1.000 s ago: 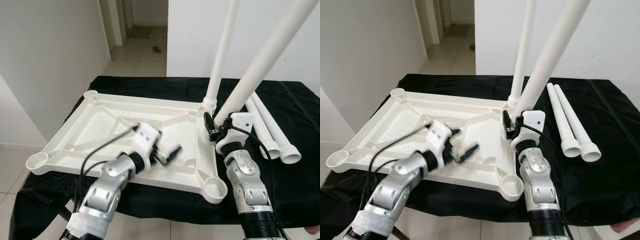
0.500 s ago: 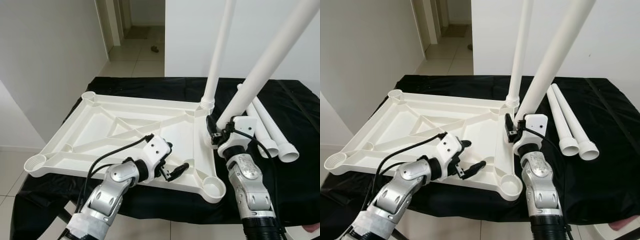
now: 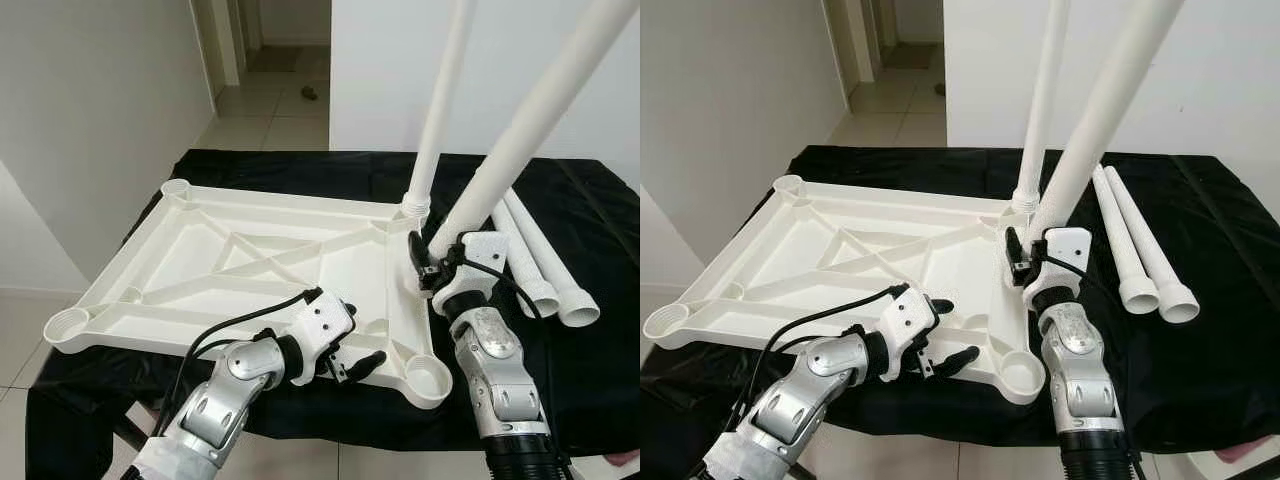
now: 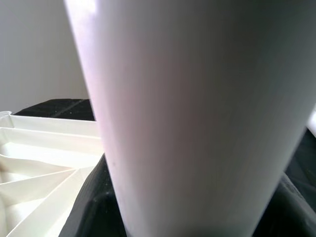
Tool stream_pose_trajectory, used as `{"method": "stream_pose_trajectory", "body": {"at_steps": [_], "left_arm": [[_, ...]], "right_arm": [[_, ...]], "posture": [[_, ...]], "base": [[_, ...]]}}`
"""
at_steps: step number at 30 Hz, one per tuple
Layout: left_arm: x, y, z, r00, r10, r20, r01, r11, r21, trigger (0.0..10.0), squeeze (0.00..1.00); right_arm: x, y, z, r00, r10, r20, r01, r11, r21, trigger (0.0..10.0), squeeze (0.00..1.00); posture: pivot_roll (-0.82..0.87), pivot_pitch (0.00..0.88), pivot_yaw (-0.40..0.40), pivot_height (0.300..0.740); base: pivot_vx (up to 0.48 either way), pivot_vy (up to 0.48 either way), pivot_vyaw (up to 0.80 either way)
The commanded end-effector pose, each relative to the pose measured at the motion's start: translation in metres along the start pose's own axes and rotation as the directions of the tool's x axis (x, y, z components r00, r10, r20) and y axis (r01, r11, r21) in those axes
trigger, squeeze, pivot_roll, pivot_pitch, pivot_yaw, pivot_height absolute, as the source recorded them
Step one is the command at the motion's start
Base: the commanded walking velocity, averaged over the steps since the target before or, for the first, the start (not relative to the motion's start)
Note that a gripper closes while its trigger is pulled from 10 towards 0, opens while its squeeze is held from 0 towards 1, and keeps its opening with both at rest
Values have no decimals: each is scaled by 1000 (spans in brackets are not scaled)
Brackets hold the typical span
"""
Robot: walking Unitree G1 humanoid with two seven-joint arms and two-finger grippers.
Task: Building children table
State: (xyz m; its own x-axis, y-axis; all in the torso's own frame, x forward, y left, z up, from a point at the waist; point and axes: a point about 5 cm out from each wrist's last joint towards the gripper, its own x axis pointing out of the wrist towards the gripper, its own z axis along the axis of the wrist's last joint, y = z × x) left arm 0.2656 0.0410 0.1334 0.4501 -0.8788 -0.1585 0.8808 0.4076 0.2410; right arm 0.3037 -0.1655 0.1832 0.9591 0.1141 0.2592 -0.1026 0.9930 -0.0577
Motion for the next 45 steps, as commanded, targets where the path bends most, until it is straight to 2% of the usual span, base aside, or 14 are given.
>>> {"method": "stream_pose_trajectory", "body": {"at_steps": [1,7,9,11,13,15,20,23,26,36,39,45], "left_arm": [[-1,-6,-4,998,-53,-22,54,998,21,10000,0],[-5,-4,-2,998,-67,-14,67,997,23,10000,0],[-12,9,16,998,-32,56,33,999,-19,10000,0],[-12,9,16,998,-32,56,33,999,-19,10000,0],[-14,6,19,995,-66,70,67,998,-14,10000,0],[-15,-4,17,989,-129,67,128,991,31,10000,0],[-20,-1,18,986,-158,58,155,987,46,10000,0],[-23,-5,15,977,-213,24,210,974,85,10000,0],[-24,-7,11,974,-226,-1,225,968,110,10000,0],[-12,22,-10,983,-106,-147,135,970,202,10000,0],[-8,29,-14,983,-68,-172,106,969,223,10000,0],[-5,32,-12,983,-77,-167,116,964,238,10000,0]], "right_arm": [[1,-1,3,1000,1,3,-1,1000,1,10000,0],[0,-3,3,1000,-5,1,5,1000,-4,10000,0],[-3,-5,2,1000,-12,-4,12,1000,-4,10000,0],[-3,-5,2,1000,-12,-4,12,1000,-4,10000,0],[-4,-4,1,1000,-11,-7,11,1000,-6,10000,0],[-4,-3,0,1000,2,-15,-3,1000,-7,10000,0],[-4,-1,0,999,37,-25,-37,999,-14,10000,0],[-4,-1,0,999,44,-30,-45,999,-19,10000,0],[-3,-1,0,999,45,-31,-45,999,-18,10000,0],[-3,-5,6,1000,29,-10,-30,999,-31,10000,0],[-3,-5,7,1000,23,-8,-23,999,-31,10000,0],[-6,-7,7,1000,12,-7,-12,999,-34,10000,0]], "posture": [[-13,23,41,740],[-18,24,46,740],[-28,27,54,740],[-28,27,54,740],[-27,27,53,740],[-29,28,47,740],[-27,29,35,740],[-29,27,32,740],[-30,26,33,740],[-67,13,59,740],[-77,11,65,740],[-87,8,75,740]], "base": [[0,0,0],[0,0,0],[0,0,0],[0,0,0],[0,0,0],[0,0,0],[0,0,0],[0,0,0],[0,0,0],[0,0,0],[0,0,0],[0,0,0]]}}
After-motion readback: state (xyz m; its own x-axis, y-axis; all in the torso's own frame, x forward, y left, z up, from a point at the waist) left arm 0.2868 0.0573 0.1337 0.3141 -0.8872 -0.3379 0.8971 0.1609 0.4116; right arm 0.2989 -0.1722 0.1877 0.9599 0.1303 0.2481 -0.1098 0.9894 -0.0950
